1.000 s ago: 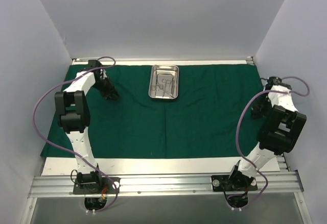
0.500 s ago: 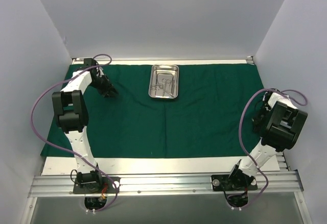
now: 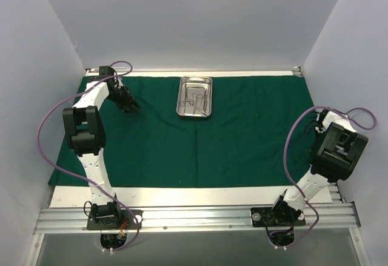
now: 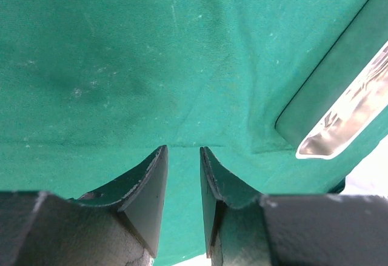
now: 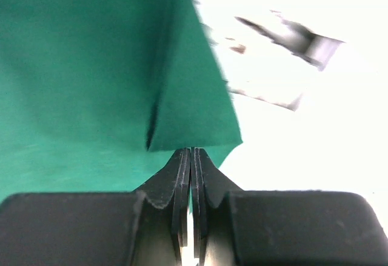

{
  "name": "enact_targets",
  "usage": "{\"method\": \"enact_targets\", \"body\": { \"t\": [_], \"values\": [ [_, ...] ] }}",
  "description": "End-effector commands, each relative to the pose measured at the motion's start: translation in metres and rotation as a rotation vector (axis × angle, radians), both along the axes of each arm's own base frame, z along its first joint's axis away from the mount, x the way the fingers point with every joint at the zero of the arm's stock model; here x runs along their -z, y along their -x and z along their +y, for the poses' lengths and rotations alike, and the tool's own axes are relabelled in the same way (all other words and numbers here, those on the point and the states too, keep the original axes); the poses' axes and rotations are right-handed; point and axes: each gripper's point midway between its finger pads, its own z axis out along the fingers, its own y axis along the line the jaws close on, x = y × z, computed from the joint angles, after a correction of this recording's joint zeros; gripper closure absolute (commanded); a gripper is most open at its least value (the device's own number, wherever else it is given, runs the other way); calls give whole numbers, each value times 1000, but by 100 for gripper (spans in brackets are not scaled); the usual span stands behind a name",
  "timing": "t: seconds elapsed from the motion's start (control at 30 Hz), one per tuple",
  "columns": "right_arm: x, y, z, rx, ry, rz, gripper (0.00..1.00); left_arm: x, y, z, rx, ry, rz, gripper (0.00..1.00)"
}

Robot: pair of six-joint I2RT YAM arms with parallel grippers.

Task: Open and lay out the surgical kit
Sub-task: Smooth out the surgical kit at the center of the board.

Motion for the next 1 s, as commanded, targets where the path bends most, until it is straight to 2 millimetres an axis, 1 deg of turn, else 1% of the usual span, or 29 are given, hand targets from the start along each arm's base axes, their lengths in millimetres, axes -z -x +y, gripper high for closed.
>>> {"method": "enact_targets", "body": {
  "t": [0.0, 0.03, 0.07, 0.13, 0.2, 0.23, 0.27, 0.3, 0.33, 0.4, 0.43, 0.47, 0.53, 0.6, 0.67, 0.7, 0.73, 0.8, 0.83, 0.9, 0.93, 0.97],
  "values": [
    [-47, 39, -21, 166, 228, 58, 100, -12, -10, 6, -1, -9, -33, 63],
    [-49, 38, -22, 173, 234, 55, 100, -11, -10, 7, -2, -11, -34, 63],
    [-53, 44, -19, 184, 234, 78, 100, -12, -9, 7, -2, -13, -35, 63],
    [-57, 40, -17, 184, 230, 58, 100, -13, -9, 9, -5, -16, -37, 63],
    [-59, 32, -14, 165, 220, 27, 100, -13, -9, 11, -9, -18, -36, 63],
    [-62, 6, -6, 77, 194, -63, 100, -14, -7, 14, -13, -24, -34, 63],
    [-63, 2, -2, 25, 184, -51, 100, -14, -8, 16, -15, -25, -34, 63],
    [-63, -8, -1, -9, 191, -77, 100, -15, -7, 17, -18, -28, -36, 63],
    [-63, -13, 1, -30, 191, -82, 100, -13, -6, 18, -20, -29, -31, 63],
    [-53, -22, 4, -51, 155, -99, 100, -12, -5, 17, -20, -27, -26, 63],
    [-49, -22, 4, -48, 146, -92, 100, -12, -4, 16, -18, -24, -23, 63],
    [-41, -24, 4, -50, 131, -74, 100, -11, -4, 16, -18, -25, -21, 63],
    [-34, -29, 0, -53, 136, -74, 100, -12, -4, 16, -17, -25, -21, 63],
    [-22, -31, -4, -55, 135, -55, 100, -12, -4, 14, -15, -26, -19, 63],
    [-11, -21, -13, -22, 134, 1, 100, -12, -4, 14, -11, -29, -19, 63],
    [-8, -12, -14, -4, 129, 38, 100, -14, -4, 13, -8, -30, -19, 63],
    [-5, 2, -22, 45, 160, 88, 100, -14, -4, 13, -8, -33, -20, 63],
    [-12, 28, -24, 103, 191, 181, 100, -14, -2, 14, -8, -38, -18, 63],
    [-15, 34, -27, 139, 229, 197, 100, -13, -1, 14, -9, -39, -17, 63],
    [-24, 43, -23, 155, 248, 219, 100, -12, 0, 14, -9, -41, -18, 63],
    [-34, 41, -25, 163, 284, 188, 100, -10, 3, 13, -6, -41, -11, 63],
    [-39, 35, -22, 143, 300, 167, 100, -10, 4, 14, -7, -43, -8, 63]
  ]
}}
